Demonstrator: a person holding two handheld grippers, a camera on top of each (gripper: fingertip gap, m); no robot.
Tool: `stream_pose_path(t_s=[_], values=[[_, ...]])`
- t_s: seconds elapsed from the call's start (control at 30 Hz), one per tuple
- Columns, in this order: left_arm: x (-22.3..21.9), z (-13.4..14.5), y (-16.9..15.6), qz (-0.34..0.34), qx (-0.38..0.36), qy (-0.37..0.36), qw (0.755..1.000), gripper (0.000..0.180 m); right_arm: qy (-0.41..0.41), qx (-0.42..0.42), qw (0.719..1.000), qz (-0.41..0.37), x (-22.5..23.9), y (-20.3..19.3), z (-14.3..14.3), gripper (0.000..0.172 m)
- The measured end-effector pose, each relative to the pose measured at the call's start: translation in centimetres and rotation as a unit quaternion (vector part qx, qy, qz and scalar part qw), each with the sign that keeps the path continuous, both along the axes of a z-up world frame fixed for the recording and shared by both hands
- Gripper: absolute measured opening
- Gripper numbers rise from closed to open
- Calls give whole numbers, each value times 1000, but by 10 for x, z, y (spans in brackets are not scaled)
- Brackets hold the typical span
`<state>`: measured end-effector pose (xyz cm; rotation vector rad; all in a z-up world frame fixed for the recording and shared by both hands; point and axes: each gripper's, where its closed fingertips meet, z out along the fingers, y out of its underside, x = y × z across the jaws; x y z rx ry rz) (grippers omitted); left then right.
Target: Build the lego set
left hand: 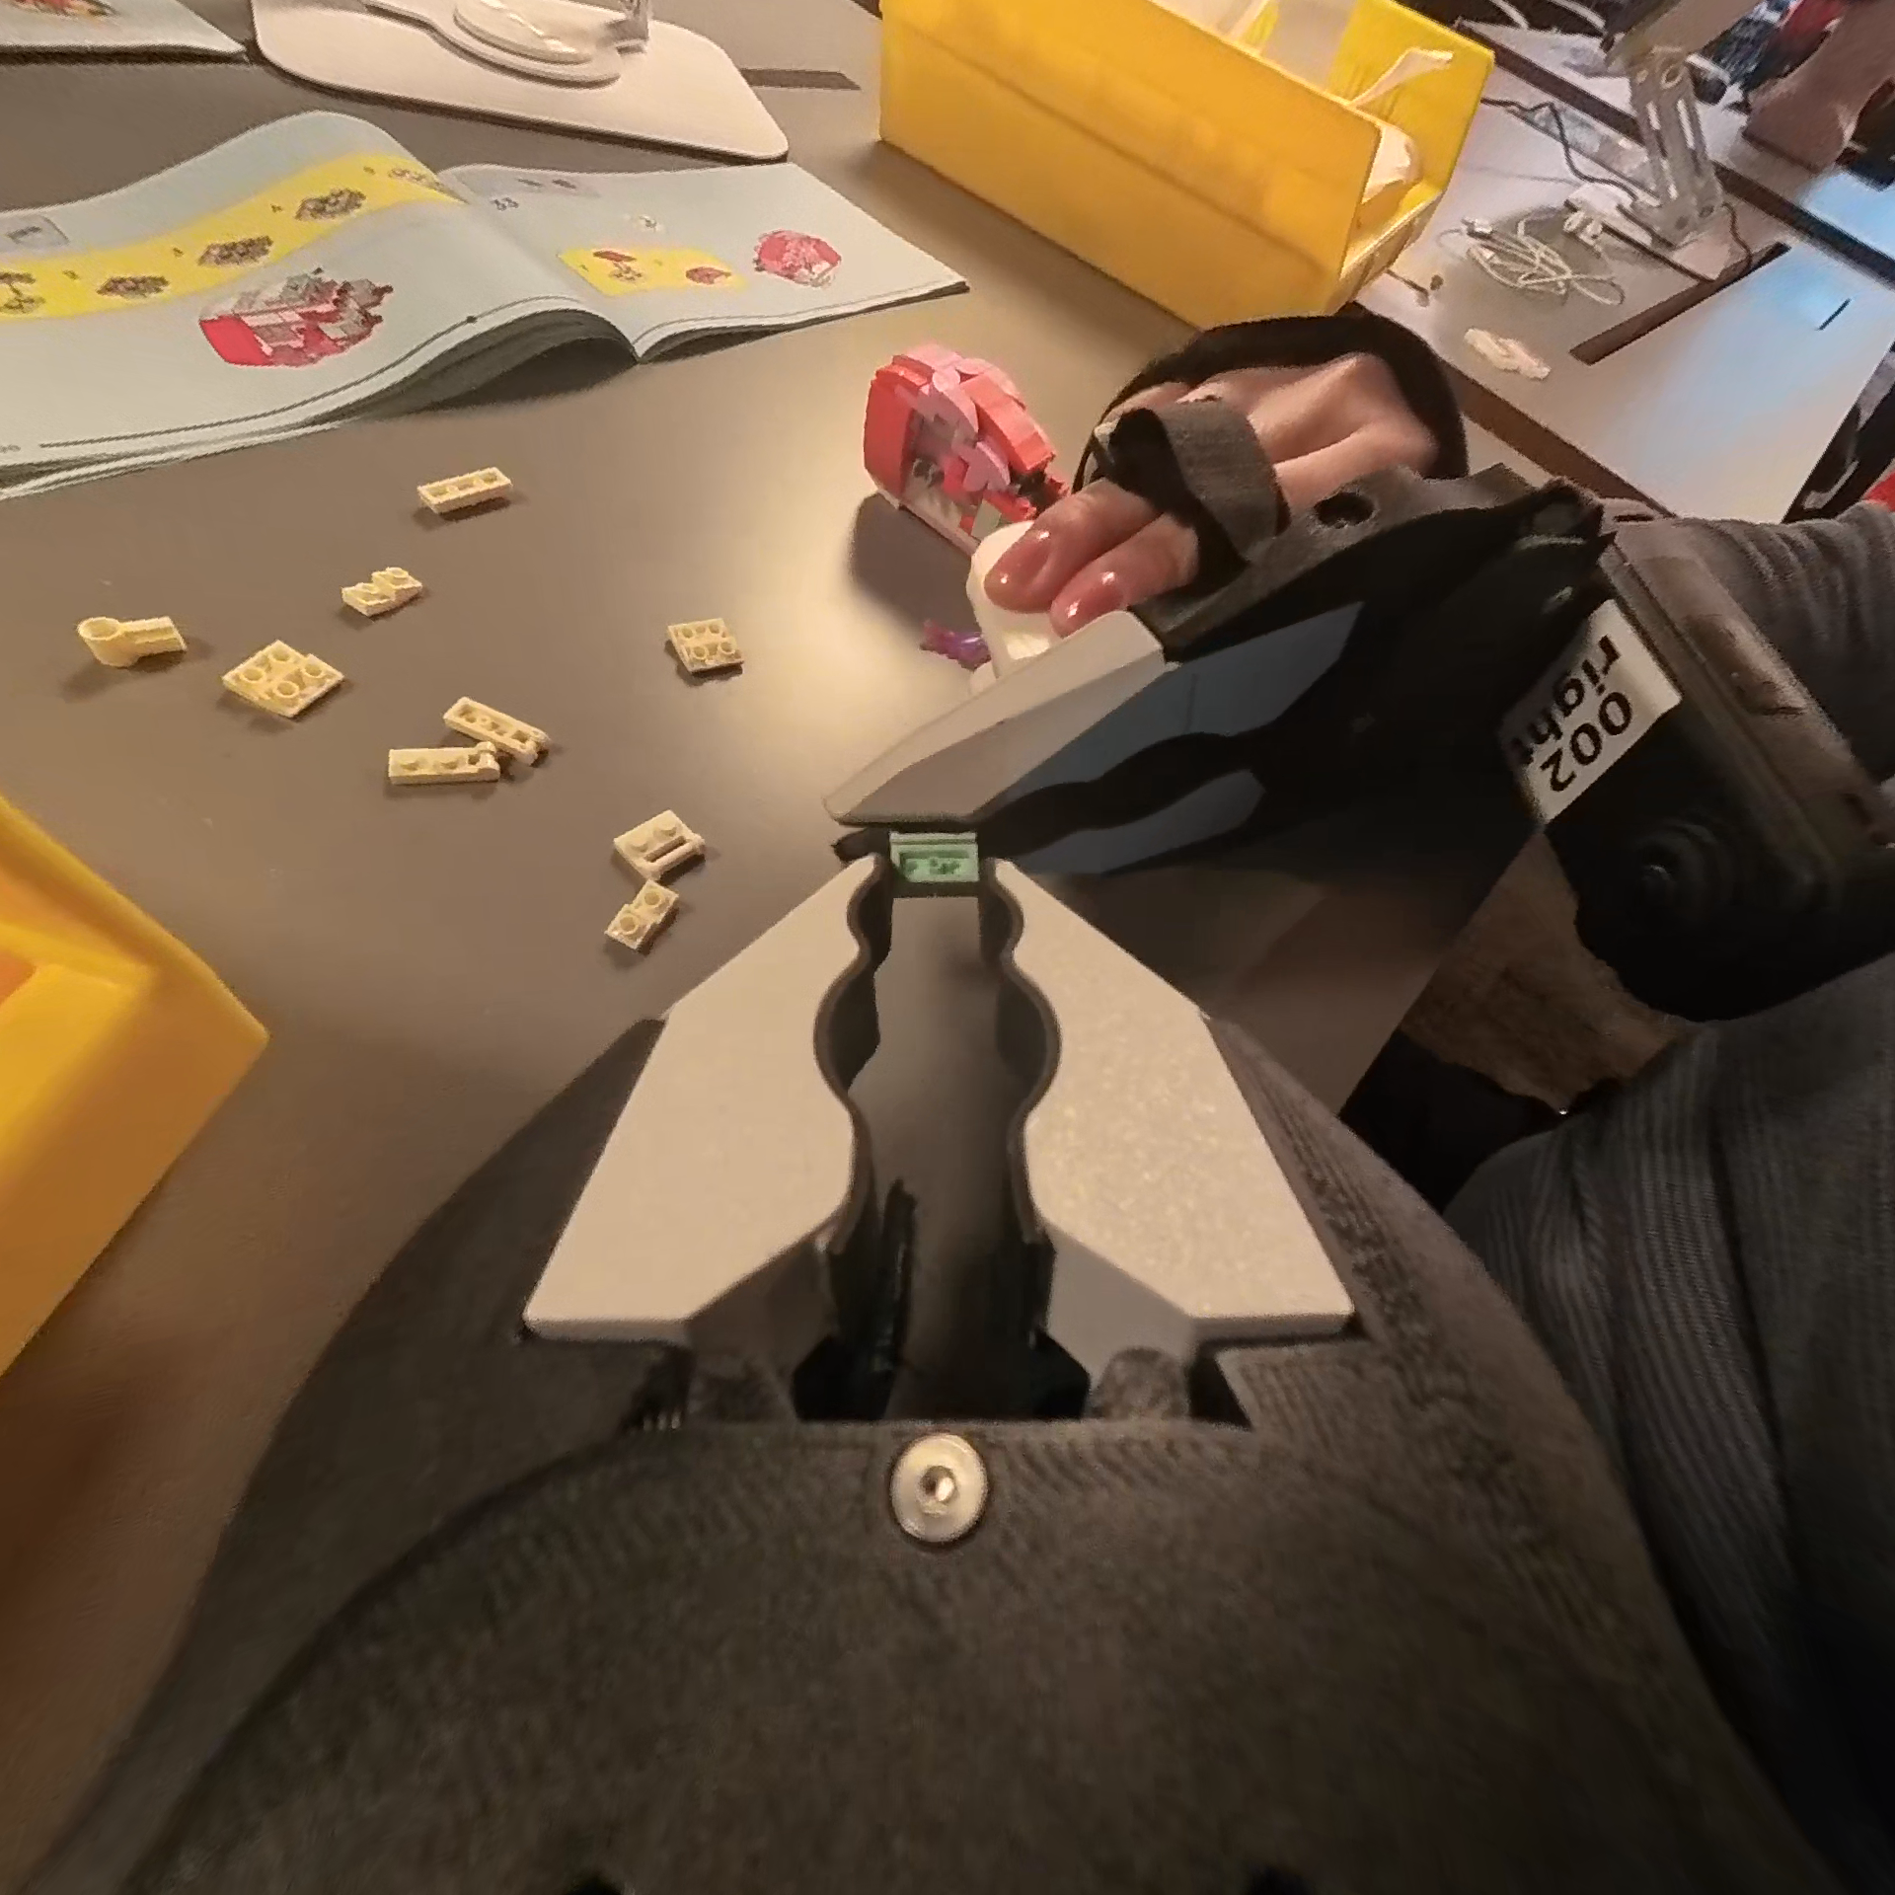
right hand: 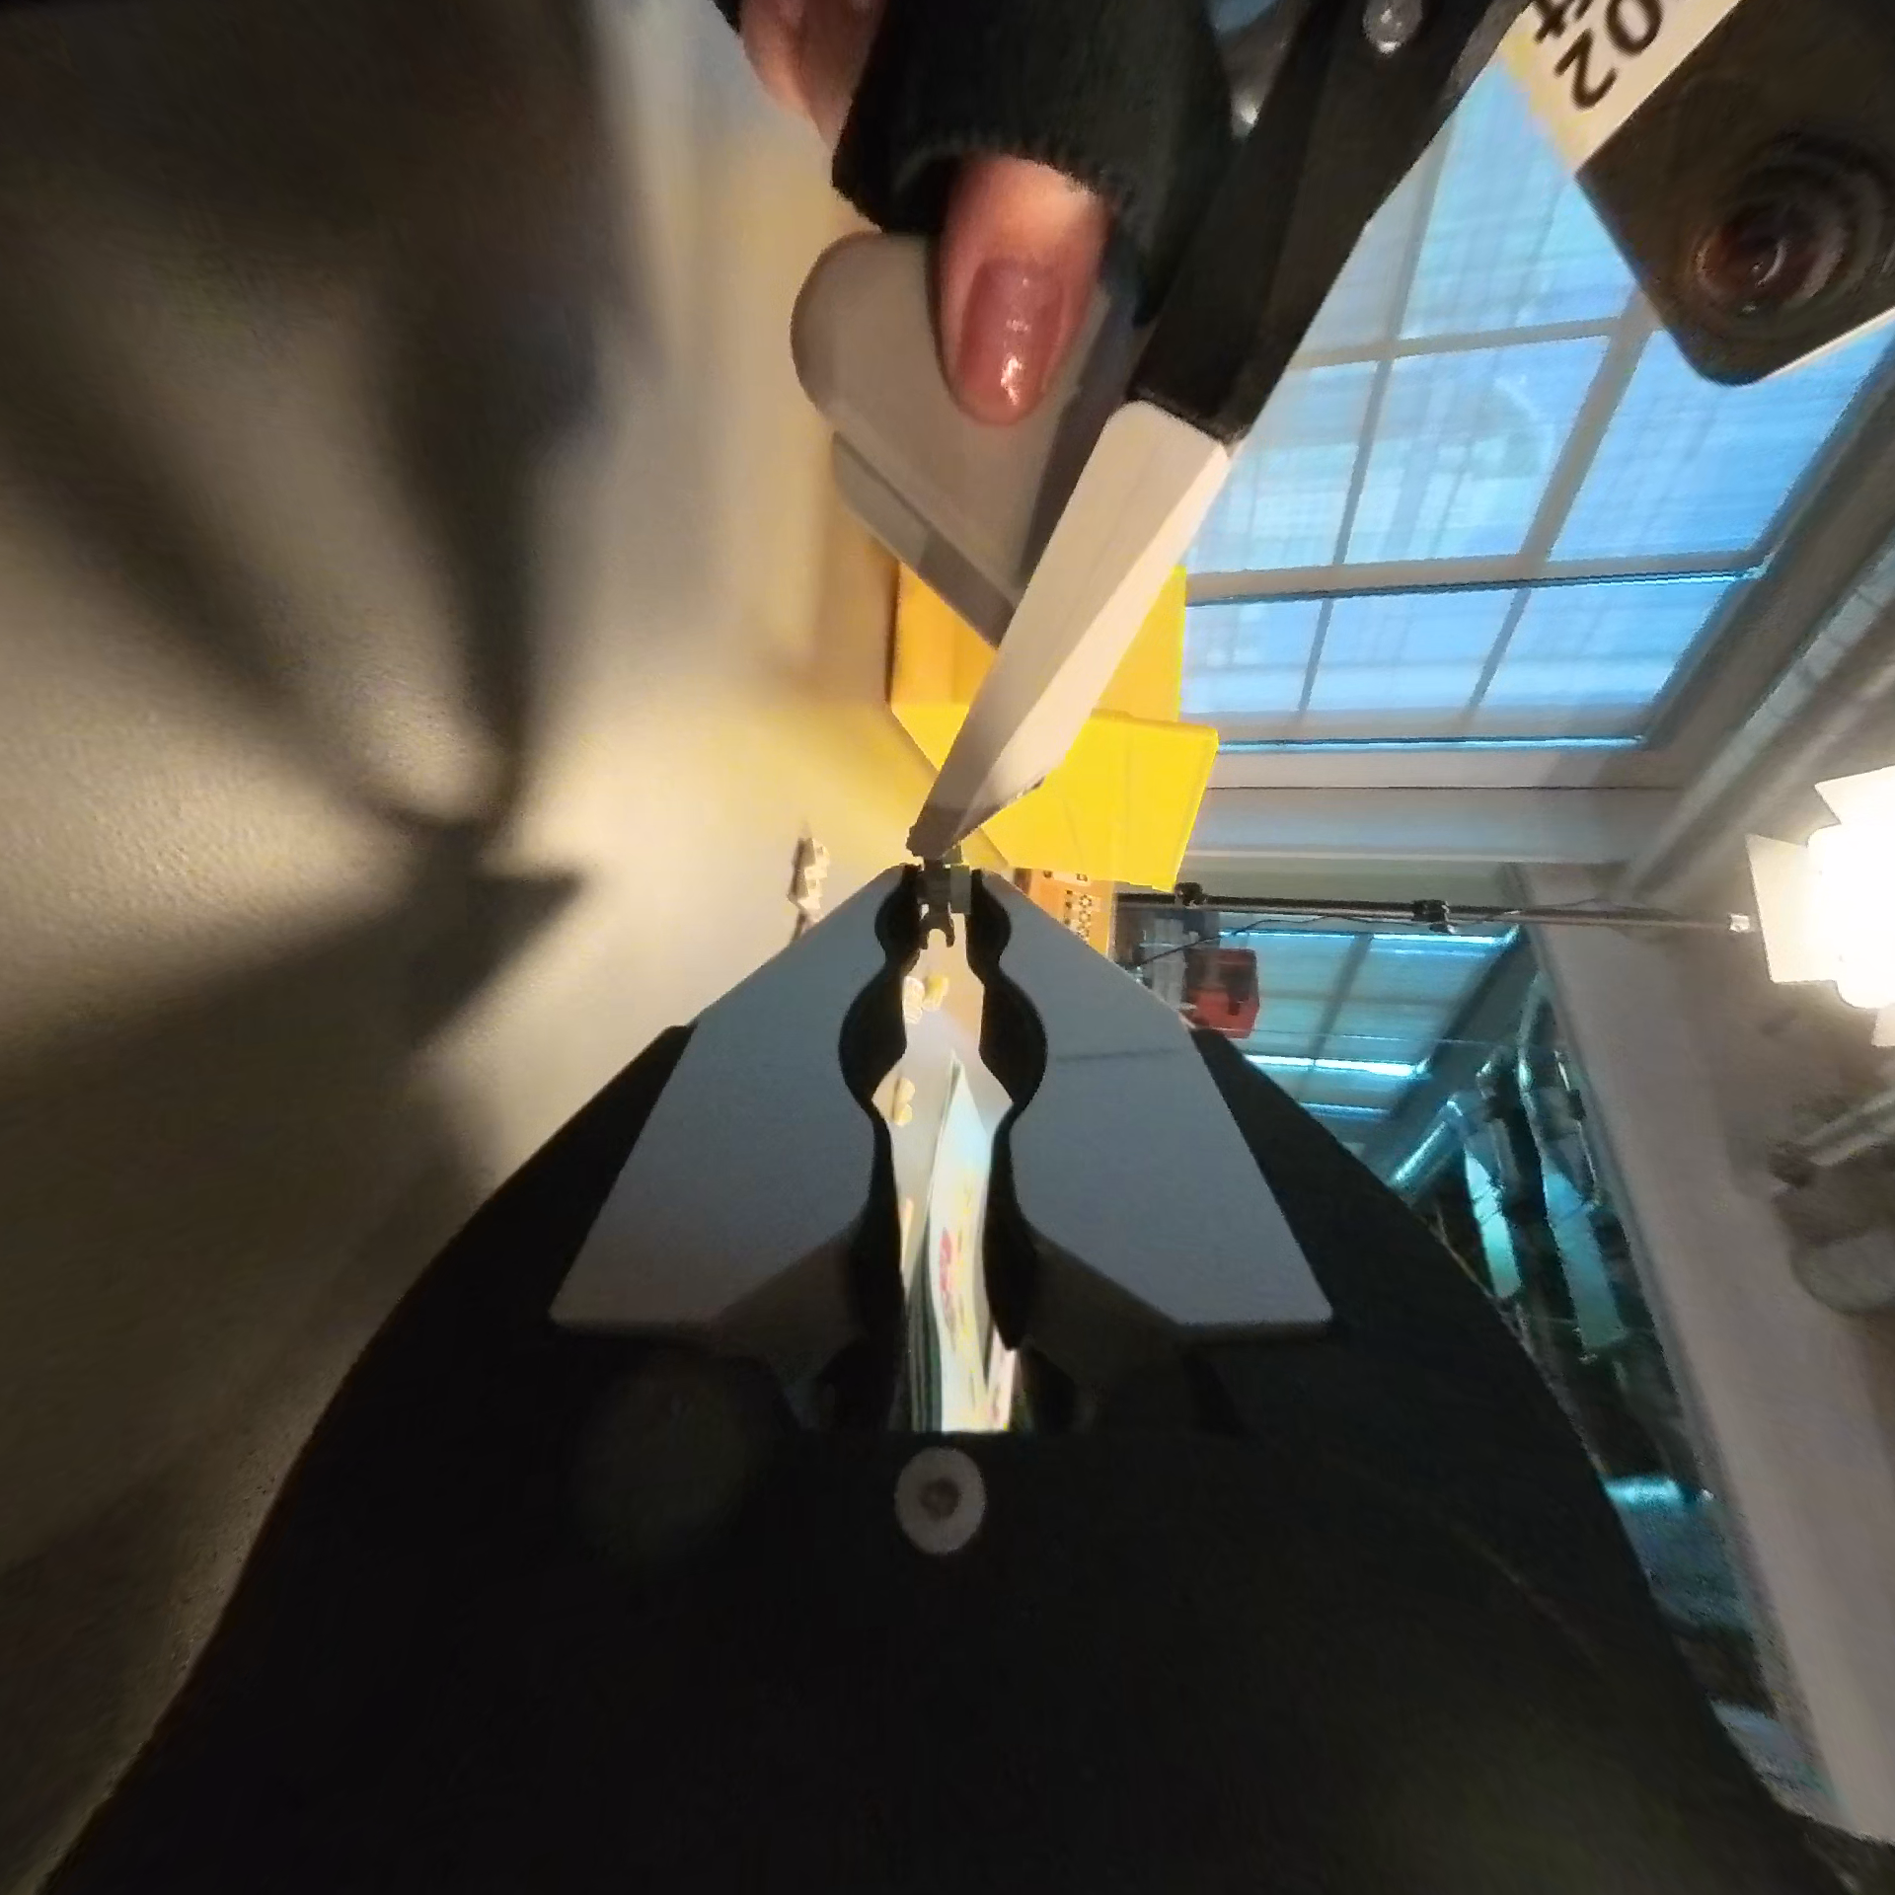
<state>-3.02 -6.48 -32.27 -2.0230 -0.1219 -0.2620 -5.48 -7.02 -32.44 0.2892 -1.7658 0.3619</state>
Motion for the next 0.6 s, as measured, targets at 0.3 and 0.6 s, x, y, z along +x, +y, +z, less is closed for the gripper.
stream_pose_path(t_s=[0.3,0.6], values=[[-3,-4,2,20,-5,-25,999,15,69,89,994,-7,-3,2,0,7],[-3,-2,3,27,4,-41,999,15,86,104,991,-9,-5,2,3,7]])
